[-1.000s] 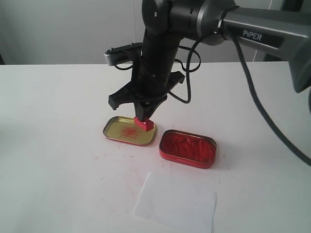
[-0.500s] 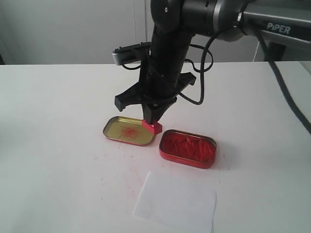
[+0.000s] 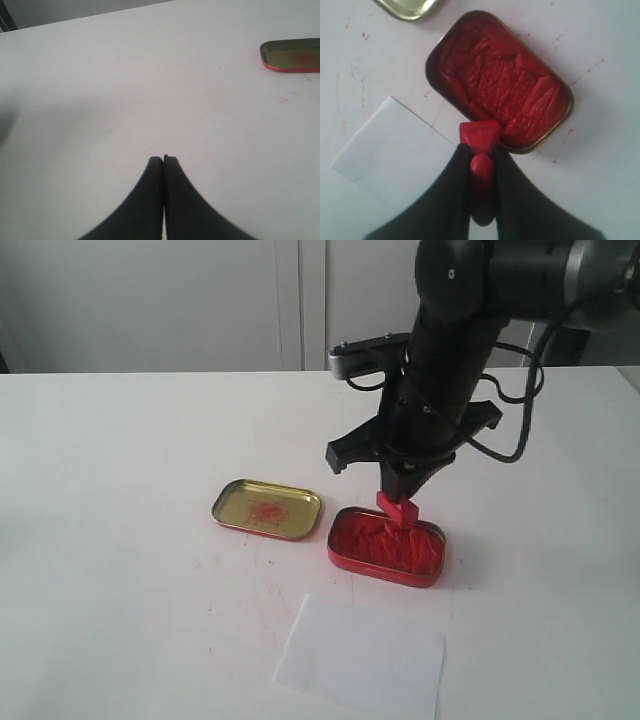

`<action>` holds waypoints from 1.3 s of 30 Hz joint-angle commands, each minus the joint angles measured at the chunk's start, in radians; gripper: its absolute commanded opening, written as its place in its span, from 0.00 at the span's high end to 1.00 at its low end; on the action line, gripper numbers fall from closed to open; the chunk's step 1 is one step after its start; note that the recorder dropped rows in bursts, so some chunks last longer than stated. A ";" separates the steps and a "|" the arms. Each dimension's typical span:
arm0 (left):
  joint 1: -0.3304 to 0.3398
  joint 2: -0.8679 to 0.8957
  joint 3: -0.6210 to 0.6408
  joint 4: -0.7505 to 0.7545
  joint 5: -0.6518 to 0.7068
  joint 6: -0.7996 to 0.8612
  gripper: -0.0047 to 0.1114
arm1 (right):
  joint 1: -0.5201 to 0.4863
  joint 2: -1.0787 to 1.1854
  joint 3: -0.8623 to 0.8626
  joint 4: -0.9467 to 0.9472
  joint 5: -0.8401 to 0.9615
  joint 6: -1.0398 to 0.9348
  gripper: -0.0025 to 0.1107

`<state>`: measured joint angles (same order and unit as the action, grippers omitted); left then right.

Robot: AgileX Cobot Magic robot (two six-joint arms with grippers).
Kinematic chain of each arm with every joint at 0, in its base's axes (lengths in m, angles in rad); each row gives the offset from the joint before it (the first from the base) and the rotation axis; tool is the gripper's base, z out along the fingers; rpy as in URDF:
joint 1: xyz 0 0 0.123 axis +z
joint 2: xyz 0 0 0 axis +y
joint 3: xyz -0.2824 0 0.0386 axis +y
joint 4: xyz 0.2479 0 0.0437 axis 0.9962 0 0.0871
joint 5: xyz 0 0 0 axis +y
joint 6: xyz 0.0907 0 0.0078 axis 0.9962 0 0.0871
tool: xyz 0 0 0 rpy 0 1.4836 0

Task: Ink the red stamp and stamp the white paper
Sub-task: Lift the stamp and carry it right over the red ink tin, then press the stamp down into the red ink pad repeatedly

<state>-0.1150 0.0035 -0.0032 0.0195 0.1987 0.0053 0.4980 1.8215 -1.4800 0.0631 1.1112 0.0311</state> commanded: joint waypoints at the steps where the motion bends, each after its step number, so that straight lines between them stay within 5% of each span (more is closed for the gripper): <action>1: 0.003 -0.003 0.003 -0.003 -0.003 0.003 0.96 | -0.040 -0.029 0.062 -0.007 -0.040 -0.031 0.98; 16: 0.003 -0.003 0.003 -0.003 -0.003 0.003 0.96 | -0.070 -0.052 0.258 -0.007 -0.342 -0.142 0.98; 39: 0.003 -0.003 0.003 -0.003 -0.003 0.003 0.96 | -0.068 0.086 0.269 0.045 -0.469 -0.165 0.98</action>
<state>-0.1150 0.0035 -0.0032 0.0195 0.1987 0.0053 0.4363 1.9025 -1.2133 0.1066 0.6677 -0.1226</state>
